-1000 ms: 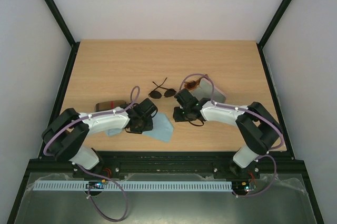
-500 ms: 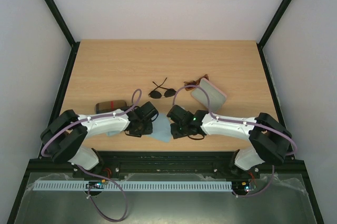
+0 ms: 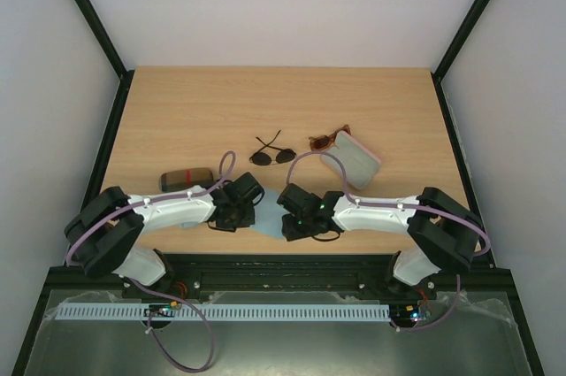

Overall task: Organize the sunglasses
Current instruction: Adjust the glasses cleaning cloth at the center of the board.

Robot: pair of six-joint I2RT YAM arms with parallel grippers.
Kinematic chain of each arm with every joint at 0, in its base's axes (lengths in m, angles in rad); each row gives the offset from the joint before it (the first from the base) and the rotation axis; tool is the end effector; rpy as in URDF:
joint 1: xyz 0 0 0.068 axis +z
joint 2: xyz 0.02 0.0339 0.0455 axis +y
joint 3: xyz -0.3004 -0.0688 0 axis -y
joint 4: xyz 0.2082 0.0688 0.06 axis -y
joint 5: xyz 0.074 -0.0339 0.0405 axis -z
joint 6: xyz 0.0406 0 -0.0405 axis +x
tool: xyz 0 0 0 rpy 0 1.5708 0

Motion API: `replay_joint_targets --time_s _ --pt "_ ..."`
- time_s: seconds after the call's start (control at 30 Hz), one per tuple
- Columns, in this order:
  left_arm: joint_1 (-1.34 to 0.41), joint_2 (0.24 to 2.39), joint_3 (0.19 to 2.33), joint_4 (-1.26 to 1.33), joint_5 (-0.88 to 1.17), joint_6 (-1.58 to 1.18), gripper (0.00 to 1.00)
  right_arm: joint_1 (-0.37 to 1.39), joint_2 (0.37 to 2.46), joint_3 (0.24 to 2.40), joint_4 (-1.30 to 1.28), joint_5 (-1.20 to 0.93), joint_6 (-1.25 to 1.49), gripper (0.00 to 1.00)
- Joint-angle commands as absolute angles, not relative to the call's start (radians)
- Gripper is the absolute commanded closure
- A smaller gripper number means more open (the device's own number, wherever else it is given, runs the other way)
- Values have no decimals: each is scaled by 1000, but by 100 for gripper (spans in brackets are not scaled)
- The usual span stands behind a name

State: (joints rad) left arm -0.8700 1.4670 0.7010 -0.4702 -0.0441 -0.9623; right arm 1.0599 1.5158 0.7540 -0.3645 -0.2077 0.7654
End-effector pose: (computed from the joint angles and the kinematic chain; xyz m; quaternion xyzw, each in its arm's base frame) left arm 0.1420 -0.1656 0.2030 -0.0491 0.9846 -0.1188 0.1186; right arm 0.1122 0.2173 0.2105 -0.1649 0.9563 0.2353 0.0541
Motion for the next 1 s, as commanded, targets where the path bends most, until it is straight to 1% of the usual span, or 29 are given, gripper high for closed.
replay_joint_targets --time_s 0.0,0.1,0.2,0.27,0.4,0.5,0.63,0.8,0.97 --pt "-876 1550 652 -469 26 -967 85 1064 1503 740 -324 -171 809 58" --pt "-875 1548 662 -471 20 -965 97 1064 1478 740 -340 -107 834 59" --pt "-875 1521 676 -470 12 -968 98 1063 1439 728 -336 -62 852 60" --pt "-874 1494 689 -469 6 -973 98 1063 1432 723 -326 -73 848 60" --pt "-870 1469 690 -463 11 -978 98 1075 1463 727 -329 -157 780 60" --pt "-869 1471 680 -457 17 -983 98 1127 1481 755 -368 -128 732 60" --pt "-869 1473 672 -450 17 -990 98 1153 1527 775 -385 -101 727 60" --pt "-868 1468 666 -445 18 -995 98 1160 1578 788 -369 -106 726 62" --pt "-862 1456 658 -438 19 -1004 98 1160 1612 788 -299 -156 738 68"
